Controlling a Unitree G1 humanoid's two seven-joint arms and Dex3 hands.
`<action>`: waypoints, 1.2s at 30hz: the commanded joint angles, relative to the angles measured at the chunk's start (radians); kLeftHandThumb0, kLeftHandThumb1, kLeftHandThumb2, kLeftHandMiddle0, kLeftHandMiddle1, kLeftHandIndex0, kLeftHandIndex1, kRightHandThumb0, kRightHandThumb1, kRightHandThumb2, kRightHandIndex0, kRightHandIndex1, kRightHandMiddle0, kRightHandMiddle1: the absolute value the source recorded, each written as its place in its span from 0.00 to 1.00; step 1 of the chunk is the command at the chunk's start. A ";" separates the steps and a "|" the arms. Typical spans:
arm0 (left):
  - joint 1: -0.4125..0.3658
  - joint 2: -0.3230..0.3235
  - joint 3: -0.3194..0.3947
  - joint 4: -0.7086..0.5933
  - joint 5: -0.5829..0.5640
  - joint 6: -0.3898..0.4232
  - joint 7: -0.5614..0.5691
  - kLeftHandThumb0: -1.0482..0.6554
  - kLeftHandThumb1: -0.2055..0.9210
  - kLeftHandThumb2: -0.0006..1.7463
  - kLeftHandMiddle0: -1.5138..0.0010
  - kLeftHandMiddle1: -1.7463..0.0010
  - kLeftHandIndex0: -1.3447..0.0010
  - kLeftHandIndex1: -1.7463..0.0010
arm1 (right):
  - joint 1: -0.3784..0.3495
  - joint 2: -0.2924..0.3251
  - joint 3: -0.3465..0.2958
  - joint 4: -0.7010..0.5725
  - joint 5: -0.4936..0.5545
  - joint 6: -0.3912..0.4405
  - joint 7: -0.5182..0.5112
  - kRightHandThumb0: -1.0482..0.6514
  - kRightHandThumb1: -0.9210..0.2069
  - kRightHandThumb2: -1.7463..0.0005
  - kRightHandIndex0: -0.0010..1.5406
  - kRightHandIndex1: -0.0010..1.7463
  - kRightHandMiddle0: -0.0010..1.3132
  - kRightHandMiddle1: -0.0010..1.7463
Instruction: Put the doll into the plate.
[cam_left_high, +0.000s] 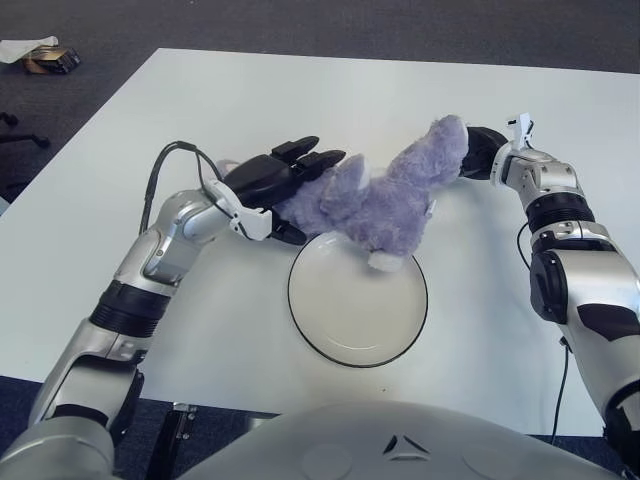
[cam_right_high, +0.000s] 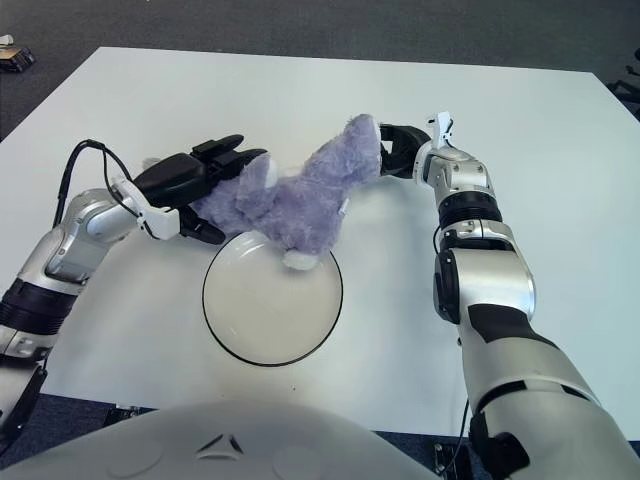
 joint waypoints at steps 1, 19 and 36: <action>-0.025 -0.008 -0.034 0.032 0.060 -0.014 0.034 0.17 0.60 0.42 0.97 0.98 1.00 0.76 | 0.041 0.010 0.006 0.021 -0.014 0.029 -0.007 0.61 0.80 0.07 0.56 1.00 0.52 0.90; -0.120 -0.072 -0.113 0.168 0.024 0.031 -0.016 0.17 0.55 0.47 1.00 0.67 1.00 0.58 | 0.054 0.008 -0.007 0.004 -0.009 0.031 -0.018 0.61 0.83 0.06 0.57 1.00 0.54 0.90; -0.090 -0.132 -0.071 0.212 -0.024 0.048 0.121 0.61 0.44 0.73 0.61 0.02 0.78 0.04 | 0.068 0.000 0.013 0.002 -0.025 0.003 -0.005 0.61 0.84 0.05 0.57 1.00 0.54 0.91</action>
